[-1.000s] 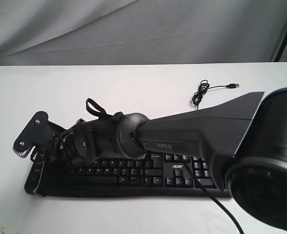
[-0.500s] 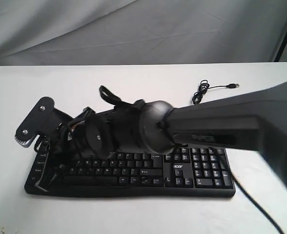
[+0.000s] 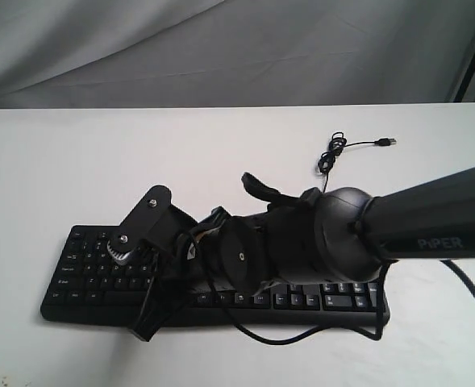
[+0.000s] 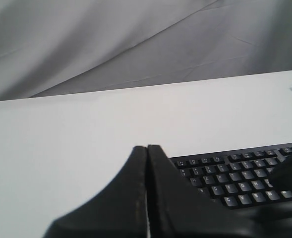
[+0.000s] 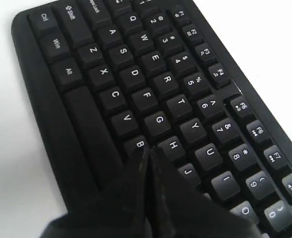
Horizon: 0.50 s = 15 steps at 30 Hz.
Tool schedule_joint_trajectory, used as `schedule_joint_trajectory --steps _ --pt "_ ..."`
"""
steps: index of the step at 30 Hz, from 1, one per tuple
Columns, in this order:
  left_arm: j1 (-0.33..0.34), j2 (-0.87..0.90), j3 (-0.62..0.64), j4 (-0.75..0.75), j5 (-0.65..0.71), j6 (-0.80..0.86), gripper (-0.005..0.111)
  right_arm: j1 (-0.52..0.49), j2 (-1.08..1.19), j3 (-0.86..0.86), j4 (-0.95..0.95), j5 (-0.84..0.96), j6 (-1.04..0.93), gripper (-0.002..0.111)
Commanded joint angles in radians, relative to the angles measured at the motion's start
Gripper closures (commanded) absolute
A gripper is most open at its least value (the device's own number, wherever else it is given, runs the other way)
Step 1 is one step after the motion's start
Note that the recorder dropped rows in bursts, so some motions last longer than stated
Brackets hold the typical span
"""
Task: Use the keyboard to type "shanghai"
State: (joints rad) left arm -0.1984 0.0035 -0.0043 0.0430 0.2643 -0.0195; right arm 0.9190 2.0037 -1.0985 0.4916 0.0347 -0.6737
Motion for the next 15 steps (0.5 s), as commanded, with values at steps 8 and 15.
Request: schedule_joint_trajectory --steps 8,15 --pt "-0.004 -0.003 0.004 0.001 -0.005 -0.003 0.107 -0.004 0.037 0.003 0.006 -0.049 -0.004 0.108" --pt "-0.004 -0.003 0.004 0.001 -0.005 -0.003 0.107 -0.004 0.039 0.003 0.006 -0.068 -0.006 0.108"
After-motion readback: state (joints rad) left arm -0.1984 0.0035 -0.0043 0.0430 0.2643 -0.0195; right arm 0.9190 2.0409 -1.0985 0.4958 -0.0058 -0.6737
